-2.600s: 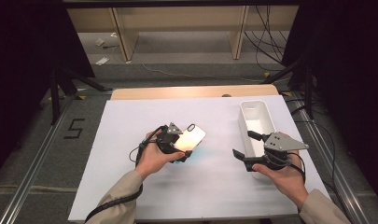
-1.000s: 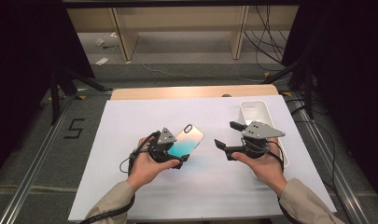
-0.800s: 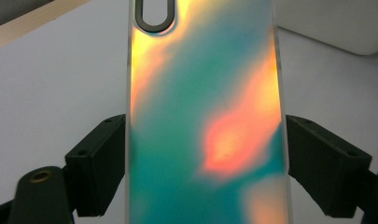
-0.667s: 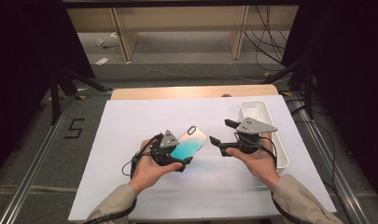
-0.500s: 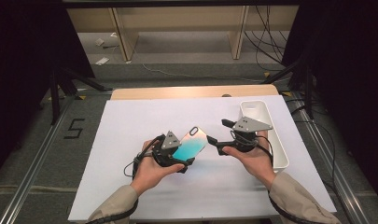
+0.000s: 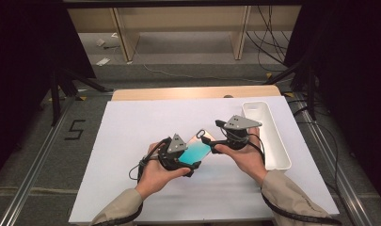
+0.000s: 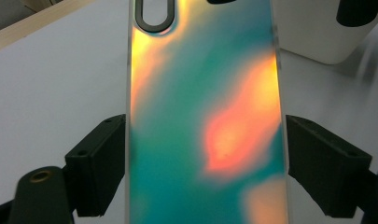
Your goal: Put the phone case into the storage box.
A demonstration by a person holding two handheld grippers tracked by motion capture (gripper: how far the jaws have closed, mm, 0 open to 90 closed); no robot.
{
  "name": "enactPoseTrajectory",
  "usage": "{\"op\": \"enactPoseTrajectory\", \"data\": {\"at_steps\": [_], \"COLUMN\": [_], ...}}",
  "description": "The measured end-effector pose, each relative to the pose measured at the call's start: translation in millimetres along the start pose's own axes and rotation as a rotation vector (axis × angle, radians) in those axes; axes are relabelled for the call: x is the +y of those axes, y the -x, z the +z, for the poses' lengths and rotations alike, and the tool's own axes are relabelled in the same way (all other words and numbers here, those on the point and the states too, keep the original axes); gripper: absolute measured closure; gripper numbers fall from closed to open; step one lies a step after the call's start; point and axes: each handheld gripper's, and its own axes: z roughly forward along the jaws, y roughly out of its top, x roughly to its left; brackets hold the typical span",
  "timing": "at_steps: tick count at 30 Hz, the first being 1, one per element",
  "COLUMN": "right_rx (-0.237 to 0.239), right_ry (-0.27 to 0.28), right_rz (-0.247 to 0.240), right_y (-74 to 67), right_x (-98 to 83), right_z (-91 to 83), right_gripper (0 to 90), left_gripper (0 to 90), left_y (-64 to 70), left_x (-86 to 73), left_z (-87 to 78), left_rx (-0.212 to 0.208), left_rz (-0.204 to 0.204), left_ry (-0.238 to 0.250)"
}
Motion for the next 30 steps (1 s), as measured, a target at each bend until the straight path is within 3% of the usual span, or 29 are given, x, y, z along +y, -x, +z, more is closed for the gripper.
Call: {"op": "enactPoseTrajectory", "data": {"at_steps": [11, 30], "right_rx": [0.019, 0.052], "right_ry": [-0.012, -0.029], "right_rz": [0.034, 0.119], "right_y": [-0.5, 0.6], "right_x": [-0.8, -2.7], "right_z": [14.6, 22.6], "right_gripper": [22.5, 41.7], "left_gripper": [17.1, 17.1], "left_y": [0.5, 2.7], "left_x": [-0.3, 0.7], "left_z": [-0.1, 0.6], "left_rx": [0.001, 0.009], "left_rz": [0.0, 0.003], "left_ry": [0.01, 0.021]}}
